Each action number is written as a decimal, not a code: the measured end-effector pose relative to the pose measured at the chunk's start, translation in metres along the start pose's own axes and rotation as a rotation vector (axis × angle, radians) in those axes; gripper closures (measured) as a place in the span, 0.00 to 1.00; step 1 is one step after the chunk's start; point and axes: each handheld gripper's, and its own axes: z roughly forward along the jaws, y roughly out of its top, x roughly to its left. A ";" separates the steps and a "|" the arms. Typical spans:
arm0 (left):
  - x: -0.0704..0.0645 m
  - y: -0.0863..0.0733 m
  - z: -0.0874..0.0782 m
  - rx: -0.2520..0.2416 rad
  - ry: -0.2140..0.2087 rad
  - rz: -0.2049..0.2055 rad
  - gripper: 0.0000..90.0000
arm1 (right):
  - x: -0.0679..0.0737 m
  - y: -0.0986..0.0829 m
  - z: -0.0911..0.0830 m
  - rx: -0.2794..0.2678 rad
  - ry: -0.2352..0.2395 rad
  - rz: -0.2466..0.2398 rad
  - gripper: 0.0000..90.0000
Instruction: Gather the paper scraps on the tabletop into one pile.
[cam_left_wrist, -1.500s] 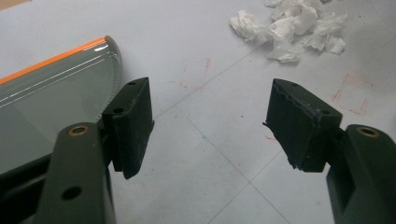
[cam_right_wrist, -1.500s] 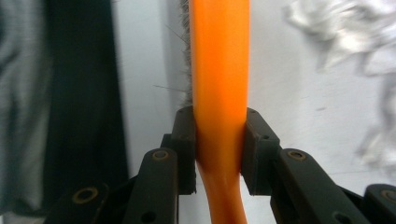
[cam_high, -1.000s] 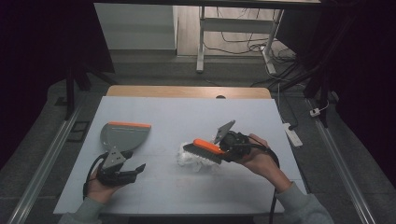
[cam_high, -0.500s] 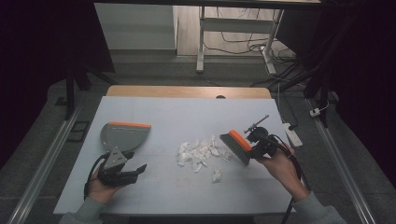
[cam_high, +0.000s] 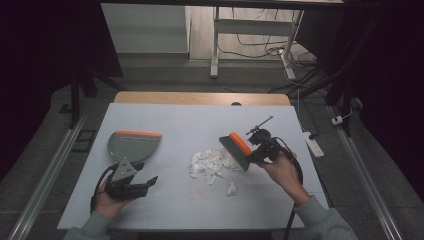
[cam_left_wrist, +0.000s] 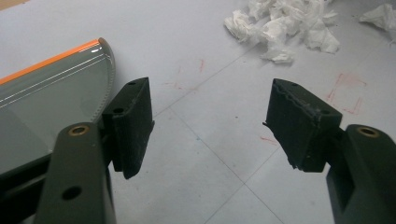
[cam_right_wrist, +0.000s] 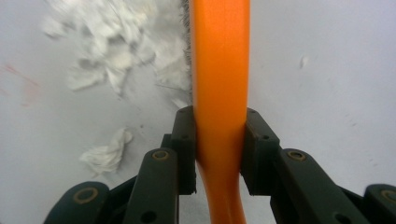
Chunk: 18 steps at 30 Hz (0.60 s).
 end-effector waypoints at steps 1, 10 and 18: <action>0.000 0.000 0.000 0.000 0.001 0.000 0.36 | -0.001 -0.003 -0.007 -0.016 0.002 -0.003 0.78; -0.001 0.000 0.001 0.006 0.004 0.001 0.36 | 0.011 -0.031 -0.044 -0.025 0.112 -0.268 0.78; 0.000 0.000 0.001 0.008 0.006 -0.002 0.36 | 0.064 -0.037 -0.006 0.152 0.195 -0.577 0.78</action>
